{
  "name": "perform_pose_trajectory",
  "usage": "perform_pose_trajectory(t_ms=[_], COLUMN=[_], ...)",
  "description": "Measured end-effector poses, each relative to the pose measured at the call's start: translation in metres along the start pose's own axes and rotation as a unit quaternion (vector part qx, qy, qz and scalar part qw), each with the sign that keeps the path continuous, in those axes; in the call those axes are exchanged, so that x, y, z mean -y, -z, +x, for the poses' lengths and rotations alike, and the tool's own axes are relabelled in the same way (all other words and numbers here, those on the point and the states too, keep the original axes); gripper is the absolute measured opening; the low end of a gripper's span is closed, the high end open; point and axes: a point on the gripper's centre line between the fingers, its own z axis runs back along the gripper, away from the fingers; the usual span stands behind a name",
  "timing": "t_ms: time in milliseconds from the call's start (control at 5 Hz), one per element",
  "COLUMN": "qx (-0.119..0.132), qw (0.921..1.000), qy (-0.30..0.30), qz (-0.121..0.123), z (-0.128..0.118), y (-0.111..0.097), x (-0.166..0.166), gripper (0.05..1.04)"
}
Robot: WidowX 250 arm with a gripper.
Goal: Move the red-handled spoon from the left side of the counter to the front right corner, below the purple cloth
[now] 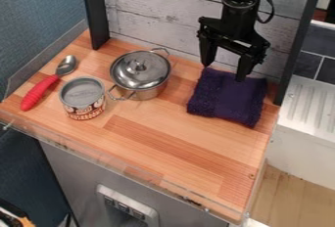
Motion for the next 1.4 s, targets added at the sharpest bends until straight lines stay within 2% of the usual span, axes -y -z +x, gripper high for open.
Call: perform_pose_trajectory(t_ms=[200, 400, 600, 800, 1000, 1200, 1400], qx=[-0.022, -0.029, -0.022, -0.018, 0.008, 0.024, 0.021], qw=[0.9997, 0.9984, 0.9939, 0.9929, 0.9911, 0.9888, 0.9872], qy=[-0.001, -0.039, -0.103, -0.115, -0.131, -0.146, -0.155], qz=[-0.005, -0.029, -0.033, -0.024, -0.023, -0.015, -0.029], z=[-0.006, -0.015, -0.03, -0.049, -0.07, -0.092, -0.121], y=[0.015, 0.022, 0.014, 0.002, -0.017, -0.032, -0.023], x=[0.002, -0.031, -0.081, -0.108, -0.143, -0.169, -0.204], gripper=[0.998, 0.998, 0.998, 0.998, 0.998, 0.998, 0.998])
